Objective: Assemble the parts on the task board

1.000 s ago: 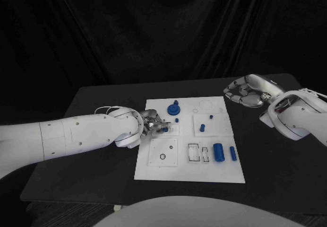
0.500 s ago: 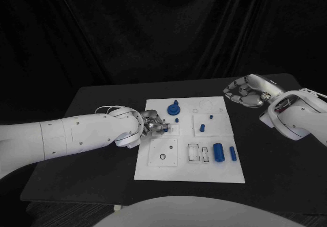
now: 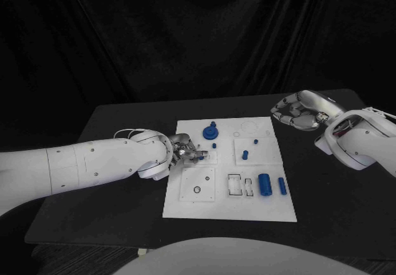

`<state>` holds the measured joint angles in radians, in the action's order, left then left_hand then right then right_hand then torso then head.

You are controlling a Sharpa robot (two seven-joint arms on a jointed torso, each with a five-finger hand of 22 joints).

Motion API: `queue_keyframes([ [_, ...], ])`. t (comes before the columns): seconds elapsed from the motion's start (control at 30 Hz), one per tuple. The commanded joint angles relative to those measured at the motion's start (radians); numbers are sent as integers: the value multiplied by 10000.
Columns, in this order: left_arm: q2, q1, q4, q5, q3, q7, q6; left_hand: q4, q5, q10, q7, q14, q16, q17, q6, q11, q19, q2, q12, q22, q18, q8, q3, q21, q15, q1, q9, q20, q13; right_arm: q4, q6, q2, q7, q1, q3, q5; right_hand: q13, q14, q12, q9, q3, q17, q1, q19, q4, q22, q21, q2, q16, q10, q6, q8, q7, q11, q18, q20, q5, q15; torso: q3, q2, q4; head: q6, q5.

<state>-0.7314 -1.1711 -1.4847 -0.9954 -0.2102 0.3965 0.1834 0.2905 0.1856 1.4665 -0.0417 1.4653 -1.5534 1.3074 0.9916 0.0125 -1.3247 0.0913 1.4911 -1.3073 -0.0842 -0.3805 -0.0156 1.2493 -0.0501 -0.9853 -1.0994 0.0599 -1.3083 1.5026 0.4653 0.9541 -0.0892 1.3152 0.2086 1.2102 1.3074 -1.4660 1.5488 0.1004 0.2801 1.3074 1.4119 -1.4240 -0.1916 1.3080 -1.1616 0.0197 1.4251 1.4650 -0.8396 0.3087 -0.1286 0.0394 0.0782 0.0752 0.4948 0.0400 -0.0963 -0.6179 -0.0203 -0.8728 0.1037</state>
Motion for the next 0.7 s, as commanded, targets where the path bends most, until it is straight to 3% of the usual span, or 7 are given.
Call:
queue_keyframes([
  [0.03, -162, -59, -172, 12, -20, -206, 423, -31, -213, 507, 50, 901, -97, 2383, 163, 94, -209, -105, 183, -1648, 90, -117, 197, 209, -105, -32, -29, -40, -2113, 45, 36, 54, 150, -19, -9, 14, 1916, -516, -63, -6, 57, 155, 35, 69, 48, 1397, 85, 0, -44, 624, 34, -24, -11, 39, 97, -6, 77, -86, 3, -1, 2, 2, -18],
  [0.23, -386, -819, -205, 140, -16, -435, -53, -45, -202, 855, 161, 1055, -174, 2634, 259, 210, -517, -272, 569, -1742, 164, -313, 480, 525, -226, -530, -260, -157, -2431, 79, 104, 92, 176, -10, -10, 14, 1915, -518, -63, -5, 55, 165, 32, 68, 50, 1397, 86, 4, -39, 623, 32, -23, -12, 40, 97, -6, 78, -87, 0, -3, -3, 2, -34],
  [0.33, -396, -1245, 21, 572, -16, -615, -793, -94, -144, 971, 194, 1055, -174, 2634, 259, 244, -594, -329, 709, -1774, 189, -382, 623, 614, -251, -918, -365, -192, -2550, 58, 98, 75, 184, -9, -10, 14, 1917, -518, -62, -5, 55, 162, 31, 67, 51, 1398, 84, 5, -40, 624, 29, -21, -12, 40, 97, -6, 78, -87, 3, 3, -4, 2, -44],
  [0.4, -389, -1493, 245, 940, -15, -656, -1550, -132, -439, 988, 199, 1055, -174, 2634, 237, 247, -621, -310, 729, -1790, 204, -414, 692, 655, -252, -1246, -432, -199, -2568, 27, 85, 42, 195, -8, -10, 14, 1917, -518, -62, -5, 55, 162, 31, 67, 51, 1398, 84, 5, -40, 624, 29, -21, -12, 40, 97, -6, 78, -87, 8, 12, -6, 2, -59],
  [0.43, -376, -1598, 374, 1124, -15, -669, -1939, -119, -896, 965, 183, 1055, -174, 2634, 204, 231, -574, -276, 703, -1774, 194, -419, 724, 600, -243, -1338, -464, -196, -2546, 14, 75, 25, 201, -8, -11, 14, 1917, -518, -62, -5, 55, 162, 31, 67, 51, 1398, 84, 5, -40, 624, 29, -21, -12, 40, 97, -6, 78, -87, 9, 15, -7, 2, -78],
  [0.5, -330, -1745, 635, 1397, -15, -716, -2608, -90, -1241, 956, 175, 1055, -174, 2634, 202, 224, -570, -230, 692, -1777, 199, -429, 741, 603, -239, -1374, -488, -187, -2537, 2, 58, 8, 209, -8, -11, 14, 1910, -517, -65, 0, 58, 155, 26, 65, 52, 1398, 84, 1, -45, 620, 7, -9, -10, 41, 96, -6, 80, -88, 9, 23, -17, 2, -72],
  [0.7, -105, -1906, 1363, 1726, -17, -899, -3389, -162, -744, 948, 164, 1055, -174, 2634, 122, 203, -543, -104, 684, -1783, 201, -396, 689, 599, -201, -1878, -536, -163, -2532, -21, 30, 23, 205, -11, -10, 14, 1915, -519, -63, 3, 60, 163, 23, 64, 53, 1399, 84, -2, -40, 623, -5, -2, -8, 40, 96, -5, 81, -88, 2, 8, -6, 2, -128],
])
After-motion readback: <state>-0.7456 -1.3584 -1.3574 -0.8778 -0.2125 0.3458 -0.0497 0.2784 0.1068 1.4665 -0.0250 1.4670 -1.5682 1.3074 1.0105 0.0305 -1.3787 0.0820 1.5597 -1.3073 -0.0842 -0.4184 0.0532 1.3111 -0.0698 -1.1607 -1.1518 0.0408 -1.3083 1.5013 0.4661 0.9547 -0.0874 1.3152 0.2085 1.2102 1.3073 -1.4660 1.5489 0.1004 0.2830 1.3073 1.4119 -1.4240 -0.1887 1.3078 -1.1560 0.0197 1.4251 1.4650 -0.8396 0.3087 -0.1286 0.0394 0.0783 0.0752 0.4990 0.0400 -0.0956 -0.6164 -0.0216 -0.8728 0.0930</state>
